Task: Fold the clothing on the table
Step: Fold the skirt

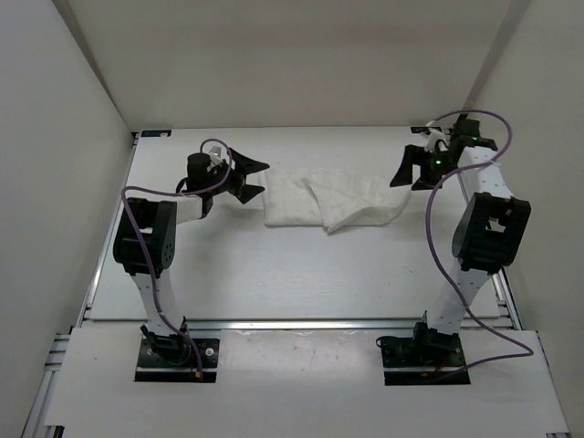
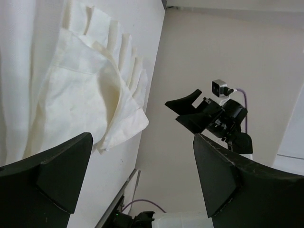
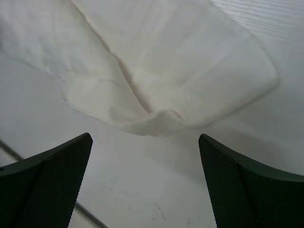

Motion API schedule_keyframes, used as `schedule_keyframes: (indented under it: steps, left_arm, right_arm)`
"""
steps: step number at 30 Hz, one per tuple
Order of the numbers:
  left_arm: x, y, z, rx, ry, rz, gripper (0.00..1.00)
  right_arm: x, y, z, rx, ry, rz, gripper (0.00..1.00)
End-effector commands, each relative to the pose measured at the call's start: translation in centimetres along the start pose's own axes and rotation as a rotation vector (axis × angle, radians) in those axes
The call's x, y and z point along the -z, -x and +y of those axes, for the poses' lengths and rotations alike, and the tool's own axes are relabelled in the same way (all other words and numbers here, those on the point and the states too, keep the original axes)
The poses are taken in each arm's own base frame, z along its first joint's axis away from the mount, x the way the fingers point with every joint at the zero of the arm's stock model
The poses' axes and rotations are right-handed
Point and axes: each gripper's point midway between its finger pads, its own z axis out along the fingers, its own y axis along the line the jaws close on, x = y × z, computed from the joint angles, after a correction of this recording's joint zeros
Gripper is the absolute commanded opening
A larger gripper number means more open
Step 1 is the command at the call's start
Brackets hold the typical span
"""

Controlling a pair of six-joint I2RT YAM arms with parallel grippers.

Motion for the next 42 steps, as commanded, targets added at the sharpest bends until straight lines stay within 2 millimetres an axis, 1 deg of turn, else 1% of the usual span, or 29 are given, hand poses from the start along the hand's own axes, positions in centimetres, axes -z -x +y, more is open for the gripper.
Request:
schedule_keyframes:
  steps: [1, 2, 3, 4, 5, 6, 8, 9, 10, 11, 12, 13, 14, 15, 17, 19, 20, 21, 26, 28, 29, 31, 32, 33, 34, 39, 40, 41, 42]
  left_arm:
    - [-1.7, -1.9, -2.0, -0.084, -0.008, 0.074, 0.98]
    - [-1.9, -2.1, -1.5, -0.086, 0.015, 0.087, 0.99]
    - [-2.4, -2.6, -1.0, -0.090, 0.034, 0.102, 0.99]
    - [-2.7, -2.9, -0.9, -0.103, 0.040, 0.114, 0.99]
    - [-2.9, -3.3, -0.4, -0.100, 0.059, 0.125, 0.98]
    - [-3.1, -3.7, 0.1, -0.111, 0.083, 0.136, 0.99]
    - [-3.5, -4.2, 0.6, -0.142, 0.107, 0.156, 0.99]
    - [-3.5, -4.5, 1.2, -0.154, 0.131, 0.168, 0.99]
    - [-3.6, -4.7, 1.8, -0.164, 0.149, 0.178, 0.98]
    - [-3.8, -4.7, 1.8, -0.166, 0.151, 0.179, 0.99]
    - [-3.7, -4.7, 1.7, -0.173, 0.149, 0.177, 0.99]
    - [-3.9, -4.7, 2.1, -0.172, 0.156, 0.174, 0.99]
    - [-4.1, -4.8, 2.5, -0.169, 0.160, 0.180, 0.99]
    - [-4.1, -4.9, 2.6, -0.162, 0.156, 0.185, 0.98]
    - [-4.2, -4.7, 2.6, -0.164, 0.152, 0.180, 0.99]
    - [-4.2, -5.0, 2.5, -0.162, 0.146, 0.181, 0.99]
    - [-4.2, -5.0, 2.7, -0.170, 0.145, 0.177, 0.99]
    - [-4.0, -5.0, 2.7, -0.157, 0.144, 0.175, 0.99]
    - [-3.0, -4.9, 2.8, -0.144, 0.136, 0.161, 0.99]
    - [-2.6, -4.9, 3.2, -0.136, 0.140, 0.159, 0.99]
    - [-2.3, -4.4, 3.0, -0.136, 0.126, 0.149, 0.99]
    - [-1.9, -4.4, 2.9, -0.137, 0.121, 0.143, 0.99]
    - [-1.8, -4.4, 2.7, -0.127, 0.115, 0.141, 0.98]
    - [-1.7, -4.2, 3.0, -0.121, 0.121, 0.134, 0.99]
    - [-1.4, -4.0, 2.6, -0.125, 0.108, 0.128, 0.99]
    - [-1.0, -3.8, 2.8, -0.111, 0.100, 0.124, 0.99]
    - [-1.0, -3.9, 2.6, -0.117, 0.095, 0.119, 0.98]
    - [-1.0, -3.8, 2.5, -0.112, 0.089, 0.118, 0.99]
    - [-1.0, -4.0, 2.3, -0.114, 0.081, 0.126, 0.99]
  right_arm:
    - [-1.9, -1.6, 1.8, 0.427, -0.190, 0.170, 0.97]
    - [-2.8, -1.9, 1.3, 0.541, -0.327, 0.191, 0.96]
    - [-3.9, -0.5, 1.8, 0.639, -0.385, 0.120, 0.95]
    - [-3.3, -1.4, 1.4, 0.709, -0.471, 0.122, 0.95]
    - [-3.0, -0.9, 1.2, 0.828, -0.534, 0.063, 0.95]
    - [-2.8, -0.6, 1.6, 0.944, -0.599, -0.002, 0.93]
    - [-3.3, -0.7, 3.5, 1.140, -0.649, -0.092, 0.90]
    - [-3.3, -1.0, 3.7, 1.219, -0.663, -0.132, 0.90]
    - [-3.6, -0.9, 4.9, 1.270, -0.651, -0.173, 0.89]
    - [-3.8, -1.6, 5.4, 1.316, -0.633, -0.172, 0.89]
    - [-3.9, -1.9, 5.6, 1.341, -0.627, -0.181, 0.89]
    - [-4.1, -1.5, 6.4, 1.359, -0.621, -0.219, 0.89]
    - [-4.2, -1.8, 7.1, 1.393, -0.613, -0.227, 0.88]
    - [-4.1, -1.4, 7.2, 1.418, -0.624, -0.262, 0.87]
    - [-4.7, -1.8, 8.3, 1.489, -0.609, -0.294, 0.87]
    - [-5.0, -1.3, 9.6, 1.544, -0.601, -0.353, 0.87]
    - [-5.4, -1.6, 9.5, 1.567, -0.592, -0.340, 0.86]
    - [-5.6, -1.5, 10.1, 1.590, -0.570, -0.356, 0.86]
    - [-7.3, -2.6, 12.1, 1.656, -0.445, -0.354, 0.86]
    - [-7.9, -3.5, 12.5, 1.692, -0.395, -0.335, 0.85]
    - [-8.3, -4.2, 12.3, 1.699, -0.379, -0.311, 0.84]
    - [-8.5, -4.7, 12.4, 1.716, -0.348, -0.294, 0.84]
    - [-8.9, -5.5, 12.1, 1.716, -0.325, -0.264, 0.84]
    - [-8.7, -5.6, 12.1, 1.721, -0.321, -0.266, 0.83]
    - [-8.7, -6.0, 12.4, 1.736, -0.303, -0.262, 0.83]
    - [-8.3, -7.8, 12.0, 1.746, -0.238, -0.217, 0.83]
    - [-8.0, -7.9, 12.4, 1.755, -0.224, -0.227, 0.83]
    - [-8.1, -8.5, 11.8, 1.761, -0.221, -0.202, 0.83]
    - [-8.0, -8.5, 11.7, 1.766, -0.223, -0.207, 0.83]
